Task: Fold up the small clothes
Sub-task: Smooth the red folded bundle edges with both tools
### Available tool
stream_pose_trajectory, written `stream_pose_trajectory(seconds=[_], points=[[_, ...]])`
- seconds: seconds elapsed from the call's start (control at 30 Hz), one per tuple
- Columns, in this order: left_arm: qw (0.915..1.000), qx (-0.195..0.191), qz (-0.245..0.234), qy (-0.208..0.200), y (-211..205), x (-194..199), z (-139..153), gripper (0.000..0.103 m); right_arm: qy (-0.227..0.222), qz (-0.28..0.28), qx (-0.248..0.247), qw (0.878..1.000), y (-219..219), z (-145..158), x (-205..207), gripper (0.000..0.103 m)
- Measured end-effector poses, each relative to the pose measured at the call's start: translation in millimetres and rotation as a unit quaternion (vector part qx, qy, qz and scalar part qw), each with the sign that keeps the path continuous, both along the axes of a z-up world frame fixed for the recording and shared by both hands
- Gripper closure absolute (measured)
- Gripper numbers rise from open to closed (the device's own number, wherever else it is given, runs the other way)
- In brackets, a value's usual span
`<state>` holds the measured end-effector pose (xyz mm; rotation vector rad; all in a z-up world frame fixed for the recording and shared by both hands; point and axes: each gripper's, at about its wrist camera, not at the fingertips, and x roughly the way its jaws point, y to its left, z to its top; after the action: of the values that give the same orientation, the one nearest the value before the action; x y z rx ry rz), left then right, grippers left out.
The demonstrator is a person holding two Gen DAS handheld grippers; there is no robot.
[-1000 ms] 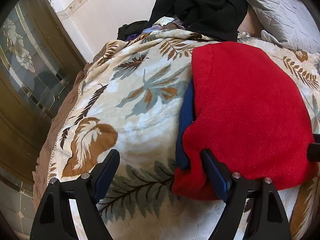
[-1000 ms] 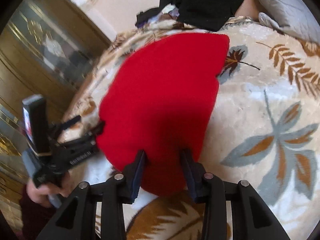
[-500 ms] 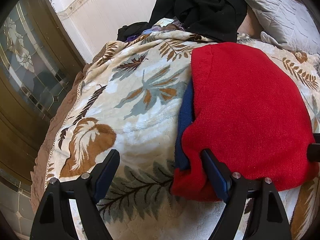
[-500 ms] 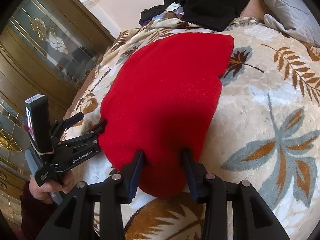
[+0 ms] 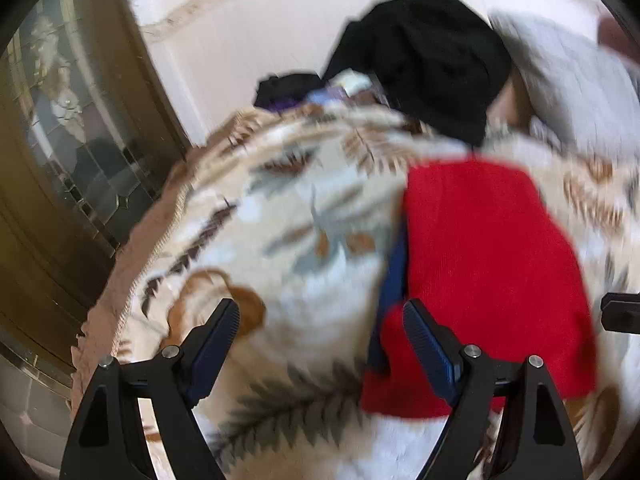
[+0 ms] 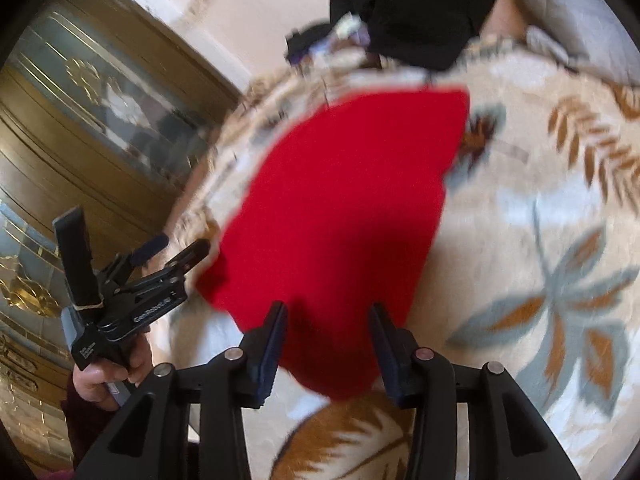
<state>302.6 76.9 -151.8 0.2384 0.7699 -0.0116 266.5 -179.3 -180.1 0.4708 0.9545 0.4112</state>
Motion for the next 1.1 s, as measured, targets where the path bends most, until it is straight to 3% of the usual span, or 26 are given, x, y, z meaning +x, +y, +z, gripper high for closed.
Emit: stream_pose_trajectory(seconds=[0.13, 0.23, 0.3, 0.4, 0.53, 0.93, 1.0, 1.03, 1.1], points=[[0.9992, -0.039, -0.007, 0.007, -9.3, 20.9, 3.6, 0.019, -0.012, -0.036, 0.033, 0.999, -23.1, 2.6, 19.7, 0.056], [0.999, -0.027, -0.027, 0.024, -32.2, 33.6, -9.6, 0.019, -0.022, -0.06, 0.078, 0.995, -37.2, -7.0, 39.3, 0.056], [0.9982, -0.017, -0.041, 0.04, -45.0, 41.1, -21.4, 0.019, -0.029, -0.069, 0.073, 0.995, -35.5, -14.4, 53.1, 0.056], [0.9968, 0.025, -0.038, 0.066, -60.0, 50.6, -48.6, 0.018, 0.009, -0.072, 0.083, 0.994, -32.1, -44.3, 69.8, 0.056], [0.9974, 0.021, -0.036, 0.059, -61.5, 50.3, -53.9, 0.017, 0.027, -0.087, 0.117, 0.989, -40.2, -63.1, 78.3, 0.054], [0.9977, 0.041, -0.04, 0.036, -61.3, 37.0, -47.2, 0.017, -0.017, -0.058, 0.09, 0.994, -28.5, -15.5, 38.7, 0.052], [0.9977, 0.041, -0.039, 0.036, -62.0, 37.1, -47.7, 0.017, 0.008, -0.055, 0.073, 0.996, -24.1, -27.1, 40.2, 0.052], [0.9977, 0.041, -0.039, 0.036, -62.4, 37.2, -48.1, 0.017, 0.041, -0.05, 0.063, 0.996, -19.7, -42.4, 45.7, 0.052], [0.9976, 0.043, -0.039, 0.038, -63.5, 37.8, -49.7, 0.017, 0.063, -0.057, 0.078, 0.993, -21.5, -59.9, 50.1, 0.045]])
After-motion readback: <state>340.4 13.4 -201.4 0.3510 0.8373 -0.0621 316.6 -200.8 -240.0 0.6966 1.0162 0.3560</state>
